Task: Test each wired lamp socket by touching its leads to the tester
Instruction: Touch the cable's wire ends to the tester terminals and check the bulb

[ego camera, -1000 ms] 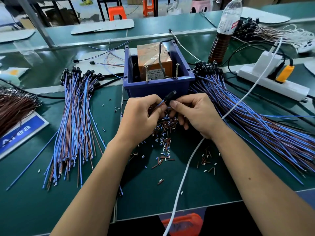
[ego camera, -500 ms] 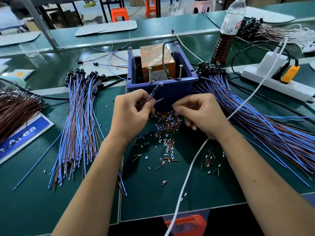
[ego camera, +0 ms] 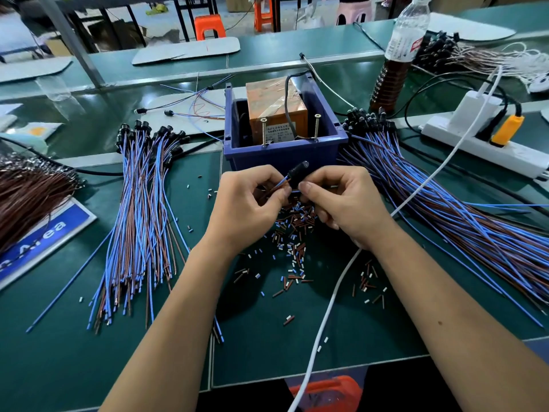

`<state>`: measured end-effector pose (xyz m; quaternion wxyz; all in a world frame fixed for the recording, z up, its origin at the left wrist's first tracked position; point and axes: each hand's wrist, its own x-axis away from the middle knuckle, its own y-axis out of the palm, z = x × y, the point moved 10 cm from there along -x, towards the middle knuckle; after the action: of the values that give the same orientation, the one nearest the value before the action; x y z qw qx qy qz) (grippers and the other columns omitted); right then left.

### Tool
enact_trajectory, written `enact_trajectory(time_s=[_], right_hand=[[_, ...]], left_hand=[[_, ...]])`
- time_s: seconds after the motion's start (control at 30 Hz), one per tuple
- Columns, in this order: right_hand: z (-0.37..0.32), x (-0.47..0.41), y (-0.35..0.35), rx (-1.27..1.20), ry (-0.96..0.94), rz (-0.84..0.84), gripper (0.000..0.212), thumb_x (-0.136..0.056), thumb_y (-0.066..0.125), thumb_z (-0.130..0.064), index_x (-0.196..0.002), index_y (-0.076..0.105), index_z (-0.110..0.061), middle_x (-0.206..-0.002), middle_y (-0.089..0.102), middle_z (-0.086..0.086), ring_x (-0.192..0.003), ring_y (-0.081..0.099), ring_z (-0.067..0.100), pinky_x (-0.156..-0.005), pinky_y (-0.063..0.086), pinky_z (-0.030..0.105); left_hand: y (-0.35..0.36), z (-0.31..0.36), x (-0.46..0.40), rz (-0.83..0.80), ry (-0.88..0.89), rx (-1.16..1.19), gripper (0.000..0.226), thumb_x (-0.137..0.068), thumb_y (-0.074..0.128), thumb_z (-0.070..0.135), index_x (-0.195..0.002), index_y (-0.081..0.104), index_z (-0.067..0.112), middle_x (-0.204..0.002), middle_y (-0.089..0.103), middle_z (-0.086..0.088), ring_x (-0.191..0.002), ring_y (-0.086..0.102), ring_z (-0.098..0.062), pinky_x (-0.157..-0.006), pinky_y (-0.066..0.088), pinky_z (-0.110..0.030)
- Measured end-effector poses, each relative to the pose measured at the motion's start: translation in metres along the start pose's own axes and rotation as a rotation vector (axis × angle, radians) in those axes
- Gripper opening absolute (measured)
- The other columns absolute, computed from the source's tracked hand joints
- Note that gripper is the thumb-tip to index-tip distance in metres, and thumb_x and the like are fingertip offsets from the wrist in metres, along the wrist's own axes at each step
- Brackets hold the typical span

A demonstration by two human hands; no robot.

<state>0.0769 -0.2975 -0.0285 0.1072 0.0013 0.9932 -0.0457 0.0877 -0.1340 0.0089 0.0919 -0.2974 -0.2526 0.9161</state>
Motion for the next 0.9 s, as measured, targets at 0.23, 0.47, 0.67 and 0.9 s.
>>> enact_trajectory(time_s=[0.23, 0.47, 0.67, 0.9], right_hand=[[-0.008, 0.0, -0.006, -0.074, -0.049, 0.059, 0.017, -0.1, 0.067, -0.012, -0.084, 0.069, -0.013, -0.054, 0.058, 0.002, -0.037, 0.044, 0.011, -0.037, 0.031, 0.018], [-0.016, 0.004, 0.008, -0.309, -0.087, 0.052, 0.007, -0.089, 0.078, -0.013, -0.095, 0.077, -0.015, -0.069, 0.068, 0.005, -0.044, 0.051, 0.011, -0.034, 0.035, 0.019], [-0.012, 0.003, 0.008, -0.444, -0.036, 0.085, 0.007, -0.08, 0.078, -0.02, -0.085, 0.082, -0.016, -0.065, 0.067, 0.009, -0.043, 0.048, 0.009, -0.034, 0.033, 0.017], [-0.016, 0.004, 0.003, -0.418, -0.064, 0.126, 0.015, -0.085, 0.074, -0.02, -0.092, 0.076, -0.007, -0.073, 0.074, 0.008, -0.044, 0.049, 0.009, -0.036, 0.033, 0.017]], left_hand=[[0.001, -0.001, -0.001, 0.019, -0.033, 0.048, 0.009, -0.088, 0.073, 0.01, -0.083, 0.074, 0.018, -0.071, 0.072, 0.007, -0.063, 0.066, -0.008, -0.06, 0.047, -0.019], [0.01, 0.004, 0.002, 0.108, -0.091, 0.356, 0.011, -0.093, 0.073, 0.014, -0.082, 0.072, 0.019, -0.076, 0.076, -0.002, -0.071, 0.074, -0.019, -0.07, 0.063, -0.043], [0.012, 0.007, 0.003, 0.109, -0.14, 0.497, 0.012, -0.093, 0.071, 0.009, -0.081, 0.071, 0.012, -0.076, 0.075, -0.012, -0.055, 0.066, -0.008, -0.053, 0.053, -0.024], [0.002, 0.017, 0.006, 0.21, -0.106, 0.44, 0.018, -0.096, 0.069, 0.011, -0.082, 0.069, 0.023, -0.08, 0.076, -0.005, -0.054, 0.06, 0.0, -0.054, 0.045, -0.012]])
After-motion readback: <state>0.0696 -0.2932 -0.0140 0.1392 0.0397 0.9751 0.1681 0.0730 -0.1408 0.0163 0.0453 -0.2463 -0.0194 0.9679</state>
